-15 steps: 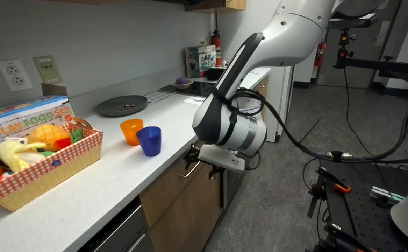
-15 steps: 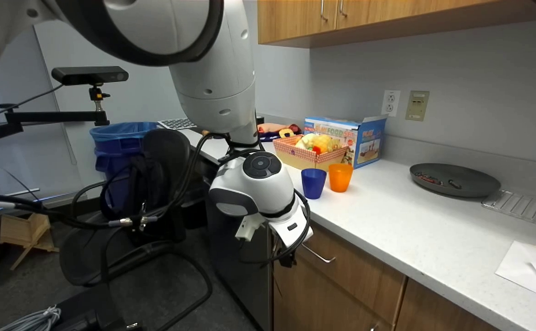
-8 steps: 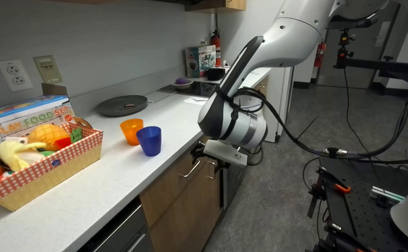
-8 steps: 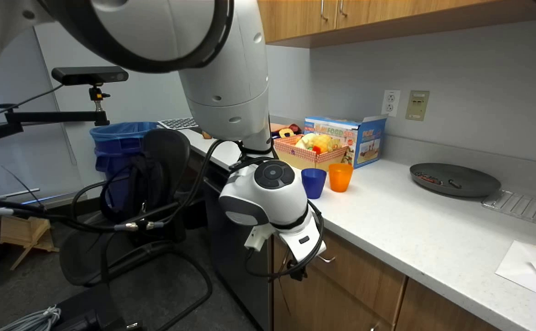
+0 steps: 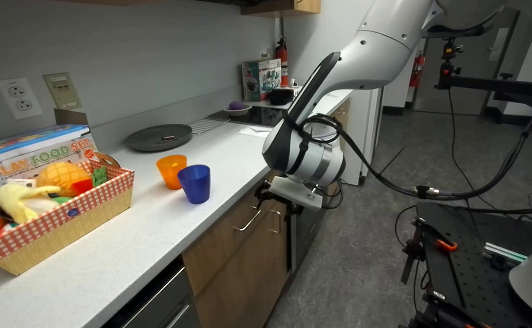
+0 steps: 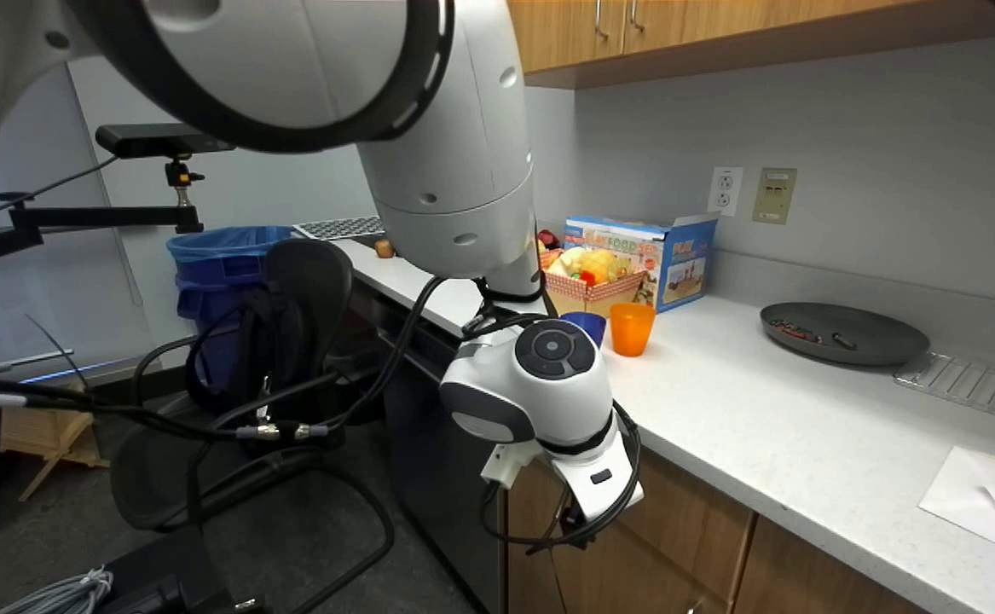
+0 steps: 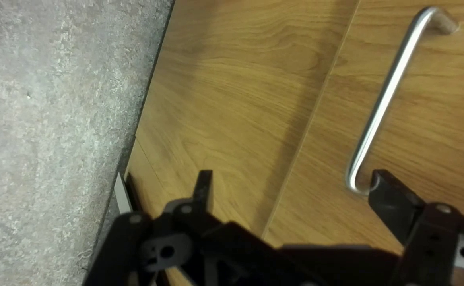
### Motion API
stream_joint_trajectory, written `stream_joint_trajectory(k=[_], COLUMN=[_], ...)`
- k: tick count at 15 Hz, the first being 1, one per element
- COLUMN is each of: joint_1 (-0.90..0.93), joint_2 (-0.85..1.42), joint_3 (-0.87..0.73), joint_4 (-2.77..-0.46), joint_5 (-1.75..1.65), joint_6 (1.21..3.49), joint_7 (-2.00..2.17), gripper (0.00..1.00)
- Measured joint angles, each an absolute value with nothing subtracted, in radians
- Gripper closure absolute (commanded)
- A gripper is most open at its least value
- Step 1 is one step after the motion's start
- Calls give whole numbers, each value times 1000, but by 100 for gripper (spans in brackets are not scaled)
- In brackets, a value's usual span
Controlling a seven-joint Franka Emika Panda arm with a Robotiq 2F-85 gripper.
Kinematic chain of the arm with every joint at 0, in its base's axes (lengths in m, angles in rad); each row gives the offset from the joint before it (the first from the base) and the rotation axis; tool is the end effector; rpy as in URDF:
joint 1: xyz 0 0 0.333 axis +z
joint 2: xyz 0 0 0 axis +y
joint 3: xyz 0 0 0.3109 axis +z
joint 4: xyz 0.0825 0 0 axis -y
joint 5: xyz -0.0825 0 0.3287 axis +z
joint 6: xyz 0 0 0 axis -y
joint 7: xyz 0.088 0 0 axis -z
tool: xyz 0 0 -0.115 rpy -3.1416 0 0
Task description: Open the drawer on the left
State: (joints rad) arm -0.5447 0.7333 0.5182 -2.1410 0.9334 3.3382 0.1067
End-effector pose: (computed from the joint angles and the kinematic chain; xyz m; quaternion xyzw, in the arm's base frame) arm 0.5258 -0.1067 0.1551 -0.7771 0.5837 -0.1597 0.1729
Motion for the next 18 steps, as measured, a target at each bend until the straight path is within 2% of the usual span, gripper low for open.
stream_joint_trajectory(k=[8, 18], joint_1=[-485, -397], joint_2=[743, 747], joint_3=[498, 387], joint_4=[-2122, -2095], joint_5=[933, 932], joint_6=[3299, 3212], joint_7=[107, 109], gripper=[0, 0])
